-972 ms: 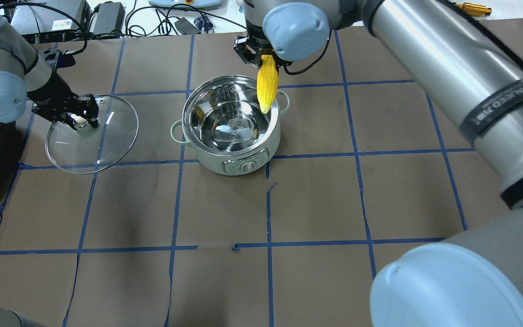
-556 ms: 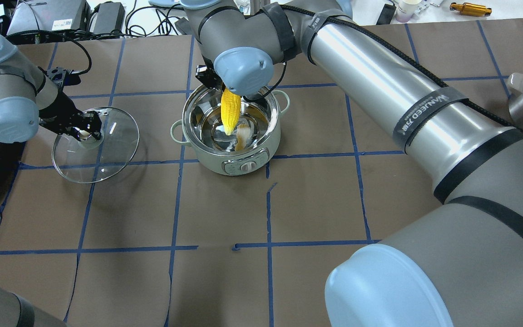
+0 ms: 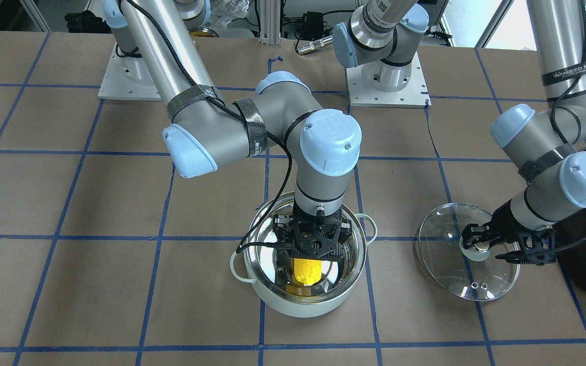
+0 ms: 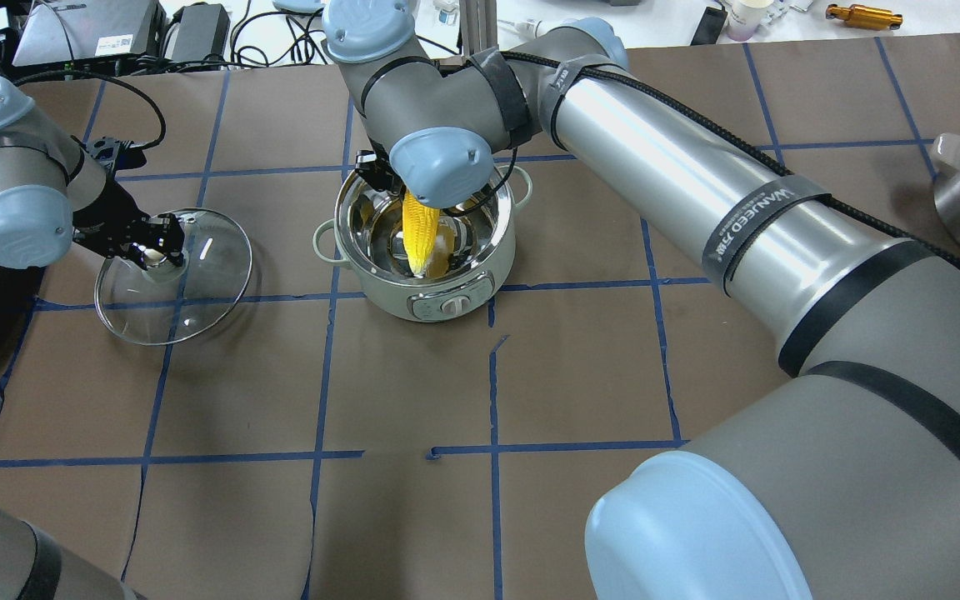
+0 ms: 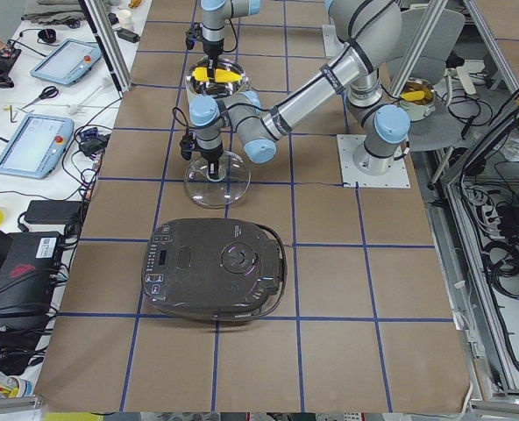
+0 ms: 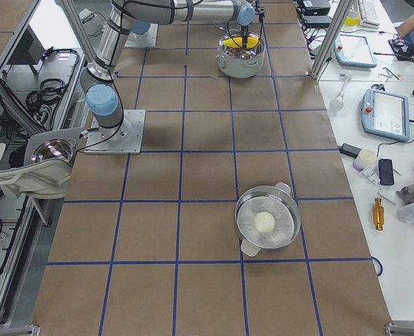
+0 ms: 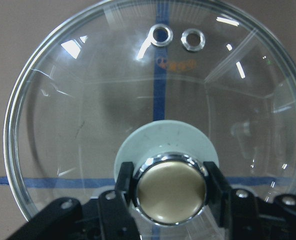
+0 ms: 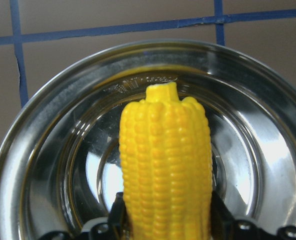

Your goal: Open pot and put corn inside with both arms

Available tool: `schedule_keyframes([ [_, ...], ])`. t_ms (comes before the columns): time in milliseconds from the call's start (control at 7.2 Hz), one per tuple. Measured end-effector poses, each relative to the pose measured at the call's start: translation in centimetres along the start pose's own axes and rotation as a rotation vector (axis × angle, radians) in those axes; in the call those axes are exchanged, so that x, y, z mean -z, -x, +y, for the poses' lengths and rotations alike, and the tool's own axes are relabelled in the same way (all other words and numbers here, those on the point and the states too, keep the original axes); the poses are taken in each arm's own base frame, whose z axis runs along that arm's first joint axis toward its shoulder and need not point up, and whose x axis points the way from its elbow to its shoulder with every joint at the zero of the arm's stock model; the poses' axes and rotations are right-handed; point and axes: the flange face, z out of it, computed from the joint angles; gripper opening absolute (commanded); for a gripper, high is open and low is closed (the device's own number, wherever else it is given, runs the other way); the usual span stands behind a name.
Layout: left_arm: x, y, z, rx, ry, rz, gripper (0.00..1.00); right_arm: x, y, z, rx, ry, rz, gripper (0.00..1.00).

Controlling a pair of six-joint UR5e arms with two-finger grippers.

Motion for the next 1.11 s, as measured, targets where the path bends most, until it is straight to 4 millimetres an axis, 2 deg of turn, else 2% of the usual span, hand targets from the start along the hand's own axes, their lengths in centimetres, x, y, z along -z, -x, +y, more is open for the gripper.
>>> schedule_keyframes([
  [139, -0.2, 0.1, 0.0, 0.005, 0.003, 0.0, 0.89, 0.2, 0.0, -0.1, -0.003, -0.008, -0.005, 1.0],
  [278, -0.3, 0.1, -0.1, 0.01, 0.004, 0.0, 0.99, 0.6, 0.0, -0.1, -0.006, -0.015, -0.009, 1.0],
  [417, -0.2, 0.2, -0.2, 0.014, 0.003, -0.002, 1.0, 1.8, -0.4, -0.1, -0.007, -0.027, -0.013, 1.0],
  [556, 0.6, 0.1, -0.4, 0.028, -0.009, -0.007, 1.0, 3.6, -1.6, -0.4, -0.011, -0.034, -0.011, 1.0],
  [694, 2.4, -0.9, -0.7, 0.053, -0.027, -0.011, 1.0, 5.9, -4.3, -1.2, -0.035, -0.017, -0.004, 1.0],
  [833, 4.9, -3.1, -1.0, 0.057, -0.036, -0.011, 1.0, 8.3, -8.3, -2.4, -0.068, 0.016, -0.001, 1.0],
  [972, 8.0, -6.7, -1.1, 0.039, -0.037, -0.014, 1.0, 10.9, -12.9, -3.0, -0.09, 0.041, -0.005, 1.0],
  [1111, 10.9, -10.2, -0.8, 0.032, -0.032, -0.016, 1.0, 12.6, -17.3, -2.8, -0.096, 0.055, -0.003, 1.0],
])
